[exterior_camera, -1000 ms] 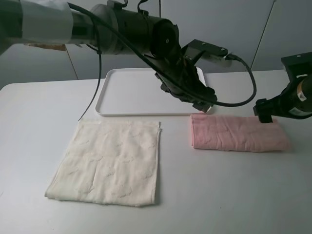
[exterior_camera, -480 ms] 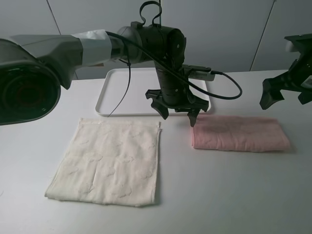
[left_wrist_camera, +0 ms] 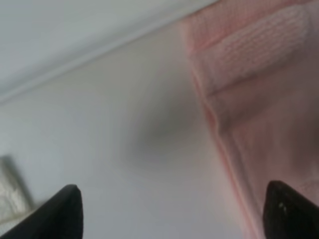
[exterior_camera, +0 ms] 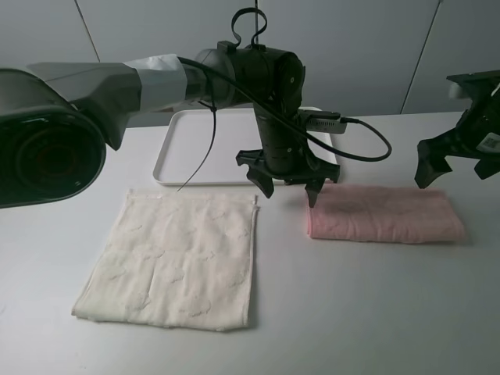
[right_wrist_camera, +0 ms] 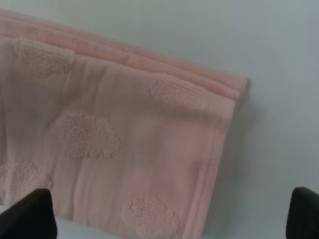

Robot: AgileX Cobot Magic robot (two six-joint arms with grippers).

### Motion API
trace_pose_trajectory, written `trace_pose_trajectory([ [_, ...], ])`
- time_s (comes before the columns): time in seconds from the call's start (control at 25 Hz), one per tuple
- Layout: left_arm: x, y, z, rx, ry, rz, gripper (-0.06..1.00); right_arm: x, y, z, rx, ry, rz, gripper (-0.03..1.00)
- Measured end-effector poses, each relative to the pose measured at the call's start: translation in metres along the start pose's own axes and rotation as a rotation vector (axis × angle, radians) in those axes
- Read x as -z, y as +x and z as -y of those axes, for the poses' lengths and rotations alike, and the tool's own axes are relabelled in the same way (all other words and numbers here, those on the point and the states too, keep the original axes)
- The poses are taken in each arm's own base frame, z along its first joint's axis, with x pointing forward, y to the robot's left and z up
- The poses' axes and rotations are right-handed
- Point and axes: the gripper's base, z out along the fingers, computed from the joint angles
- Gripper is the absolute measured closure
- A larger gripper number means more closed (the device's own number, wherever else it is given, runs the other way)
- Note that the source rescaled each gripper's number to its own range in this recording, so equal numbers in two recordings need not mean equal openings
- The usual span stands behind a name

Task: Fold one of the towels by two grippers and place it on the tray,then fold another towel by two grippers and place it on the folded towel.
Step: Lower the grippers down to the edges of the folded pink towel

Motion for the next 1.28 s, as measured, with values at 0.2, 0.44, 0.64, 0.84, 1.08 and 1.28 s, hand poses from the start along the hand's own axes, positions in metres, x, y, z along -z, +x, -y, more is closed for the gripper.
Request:
trace_pose_trajectory([
  [0.2, 0.007, -0.007, 0.011, -0.093, 0.004, 0.049, -0.01, -0.008, 0.001, 0.0, 0.0, 0.0, -0.032, -0.03],
  [0.44, -0.004, -0.006, 0.009, -0.127, -0.027, 0.017, -0.01, -0.009, 0.001, 0.002, 0.004, 0.017, -0.044, -0.03],
  [0.64, -0.007, -0.007, 0.006, -0.139, -0.052, 0.015, -0.01, -0.01, 0.001, 0.003, 0.001, 0.024, -0.047, -0.03],
  [0.84, -0.016, -0.008, 0.01, -0.147, -0.05, 0.016, -0.01, -0.013, 0.002, 0.005, 0.0, 0.041, -0.071, -0.03],
  [1.08, -0.033, -0.006, 0.009, -0.148, -0.06, -0.018, -0.01, -0.015, 0.003, 0.006, -0.003, 0.051, -0.086, -0.03],
  [1.28, -0.033, -0.006, 0.009, -0.149, -0.063, -0.018, -0.01, -0.016, 0.001, 0.007, -0.012, 0.06, -0.064, -0.03],
])
